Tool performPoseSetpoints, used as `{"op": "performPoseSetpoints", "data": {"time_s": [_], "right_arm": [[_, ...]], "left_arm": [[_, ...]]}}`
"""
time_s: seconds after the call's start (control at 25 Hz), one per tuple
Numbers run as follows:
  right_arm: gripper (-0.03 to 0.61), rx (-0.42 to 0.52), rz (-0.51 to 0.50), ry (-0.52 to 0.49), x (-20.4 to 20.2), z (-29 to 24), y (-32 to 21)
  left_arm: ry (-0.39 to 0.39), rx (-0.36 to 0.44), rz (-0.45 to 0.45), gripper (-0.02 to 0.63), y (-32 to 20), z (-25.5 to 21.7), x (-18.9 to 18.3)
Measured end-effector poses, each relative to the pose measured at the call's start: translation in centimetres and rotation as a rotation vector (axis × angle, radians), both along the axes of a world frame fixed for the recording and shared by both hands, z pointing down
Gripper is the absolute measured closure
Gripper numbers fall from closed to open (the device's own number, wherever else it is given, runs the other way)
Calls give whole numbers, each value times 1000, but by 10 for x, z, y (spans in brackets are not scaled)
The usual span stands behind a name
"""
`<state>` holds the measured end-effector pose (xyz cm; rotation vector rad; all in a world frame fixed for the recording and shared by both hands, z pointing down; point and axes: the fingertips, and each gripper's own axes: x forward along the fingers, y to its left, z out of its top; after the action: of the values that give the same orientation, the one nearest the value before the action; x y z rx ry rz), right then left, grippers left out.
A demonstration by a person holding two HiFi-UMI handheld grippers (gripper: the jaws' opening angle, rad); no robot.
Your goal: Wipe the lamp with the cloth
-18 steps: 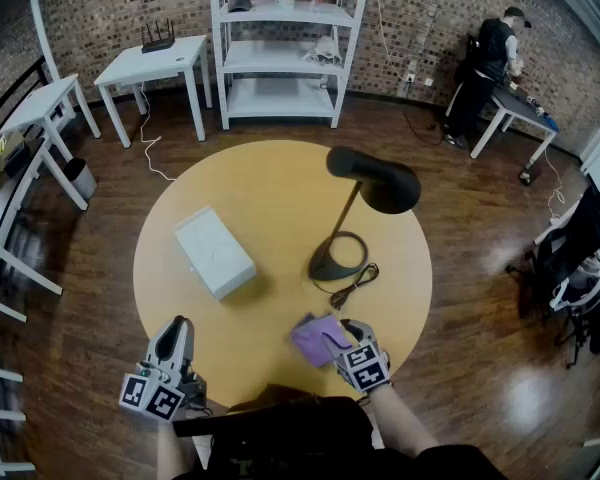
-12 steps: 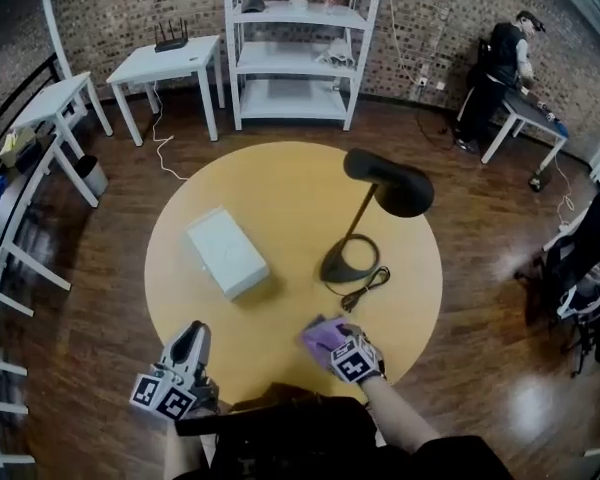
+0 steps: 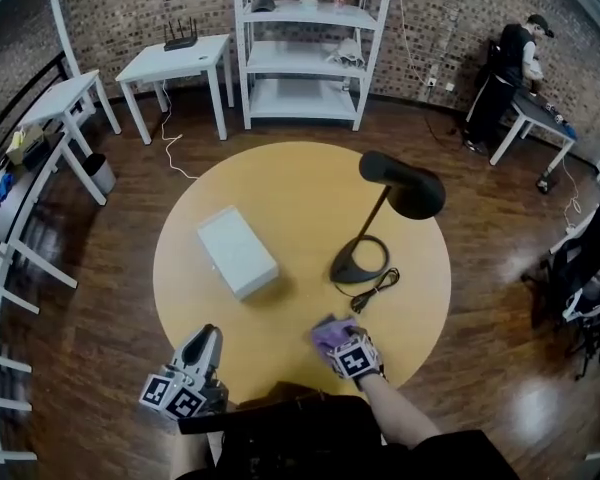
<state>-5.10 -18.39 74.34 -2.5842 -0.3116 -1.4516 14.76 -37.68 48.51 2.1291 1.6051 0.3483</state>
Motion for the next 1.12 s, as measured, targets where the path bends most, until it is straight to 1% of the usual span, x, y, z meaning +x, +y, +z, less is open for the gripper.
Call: {"op": "performPoseSetpoints", "data": {"time_s": [0.04, 0.08, 0.12, 0.16, 0.2, 0.24, 0.36, 0.44, 0.52, 0.6, 0.76, 0.84, 1.0, 1.12], "right_arm": [[250, -2, -6, 0, 0, -1, -1], [270, -2, -14, -2, -1, -1, -3], [329, 0, -21, -7, -3, -2, -4], [425, 3, -28, -10, -6, -1, -6], [453, 5, -33, -8, -8, -1, -7], [464, 8, -36, -5, -10, -1, -7], [476, 9, -20, 1, -20, -4, -6], [477, -15, 7, 23, -27, -13, 2], [477, -37, 43, 82, -30, -32, 16], [477, -65, 84, 161, -29, -60, 37], [477, -157, 114, 318, -24, -134, 76], [477, -211, 106, 406, -19, -176, 89], [477, -354, 49, 580, -5, -276, 105], [477, -480, -19, 678, 8, -351, 110]], "left_arm": [[-5, 1, 5, 561, 1, 1, -1], [-9, 4, 10, 561, 1, 3, -2], [-14, 8, 15, 561, 2, 5, -4], [-18, 12, 19, 561, 3, 8, -6], [-22, 15, 23, 561, 5, 10, -7], [-24, 17, 30, 561, 7, 12, -8], [-18, 19, 57, 561, 15, 14, -10], [-11, 15, 70, 561, 19, 12, -7], [-7, 14, 86, 561, 25, 10, -4], [0, 12, 123, 561, 38, 6, -5], [85, -4, 206, 561, 75, -18, -15], [119, -17, 245, 540, 94, -31, -22], [204, -1, 332, 540, 135, -50, -42], [250, -2, 397, 540, 178, -61, -54]]}}
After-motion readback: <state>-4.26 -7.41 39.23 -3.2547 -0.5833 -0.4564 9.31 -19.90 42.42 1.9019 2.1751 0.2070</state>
